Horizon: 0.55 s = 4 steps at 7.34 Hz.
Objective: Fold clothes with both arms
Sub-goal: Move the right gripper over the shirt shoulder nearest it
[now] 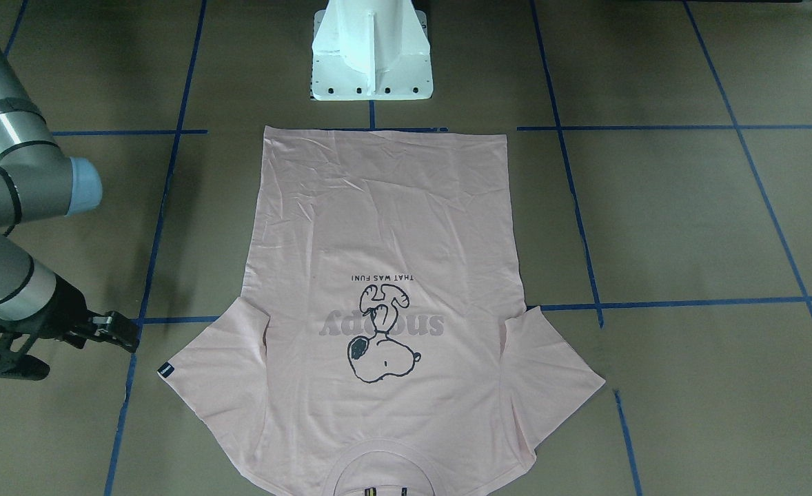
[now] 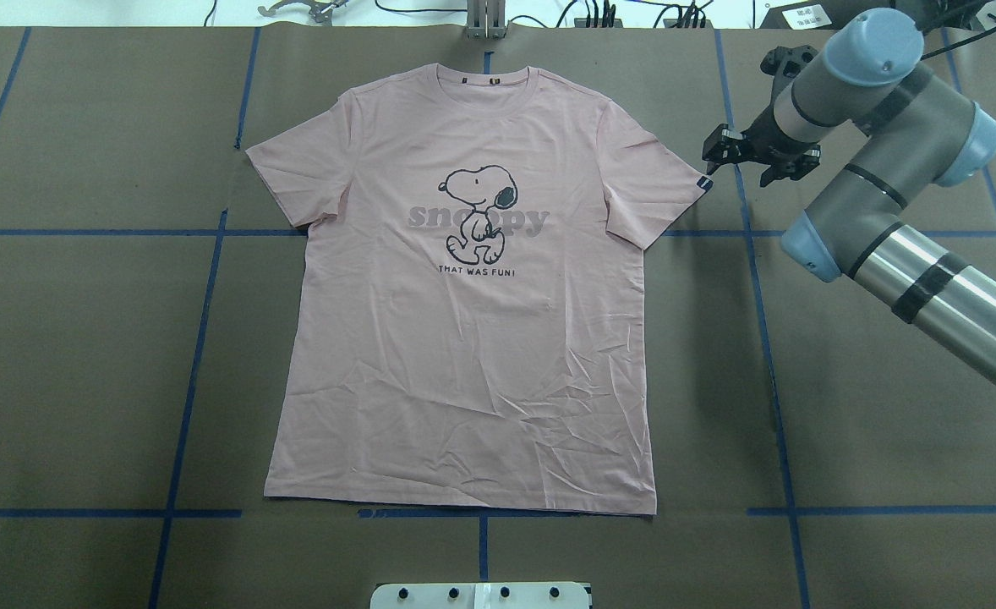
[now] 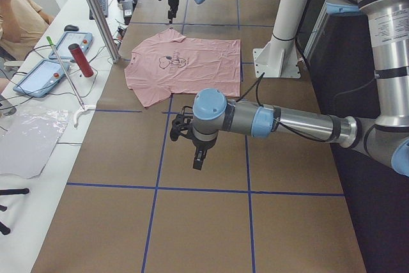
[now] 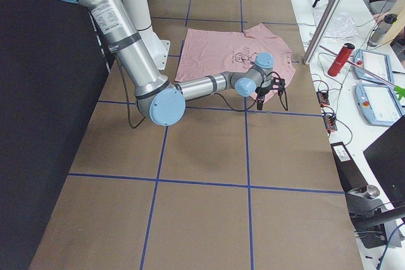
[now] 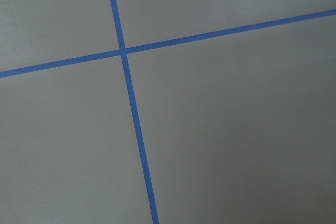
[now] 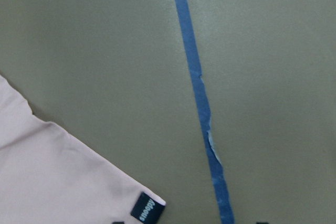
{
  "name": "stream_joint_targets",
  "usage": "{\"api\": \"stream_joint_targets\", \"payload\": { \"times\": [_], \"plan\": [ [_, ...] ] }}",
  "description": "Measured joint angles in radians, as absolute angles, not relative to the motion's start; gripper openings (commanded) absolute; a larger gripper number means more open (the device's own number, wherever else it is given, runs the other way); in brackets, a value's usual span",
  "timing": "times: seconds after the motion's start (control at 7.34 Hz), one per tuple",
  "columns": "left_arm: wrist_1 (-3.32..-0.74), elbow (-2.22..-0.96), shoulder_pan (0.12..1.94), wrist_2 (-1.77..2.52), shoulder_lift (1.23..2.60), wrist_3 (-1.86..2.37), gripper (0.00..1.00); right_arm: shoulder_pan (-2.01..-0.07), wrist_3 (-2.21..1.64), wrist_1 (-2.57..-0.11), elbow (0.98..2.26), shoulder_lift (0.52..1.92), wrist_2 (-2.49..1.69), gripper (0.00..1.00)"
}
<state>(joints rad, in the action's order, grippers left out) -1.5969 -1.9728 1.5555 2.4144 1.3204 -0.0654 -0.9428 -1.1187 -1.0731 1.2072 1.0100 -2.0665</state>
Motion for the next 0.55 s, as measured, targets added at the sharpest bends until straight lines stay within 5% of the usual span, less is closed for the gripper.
{"api": "stream_joint_targets", "payload": {
  "times": [0.55],
  "plan": [
    [-1.598, -1.97, 1.555, 2.414, 1.321, -0.066, 1.0, -0.891, -1.157, -1.07, 1.171, 0.967, -1.968, 0.58]
  ]
}}
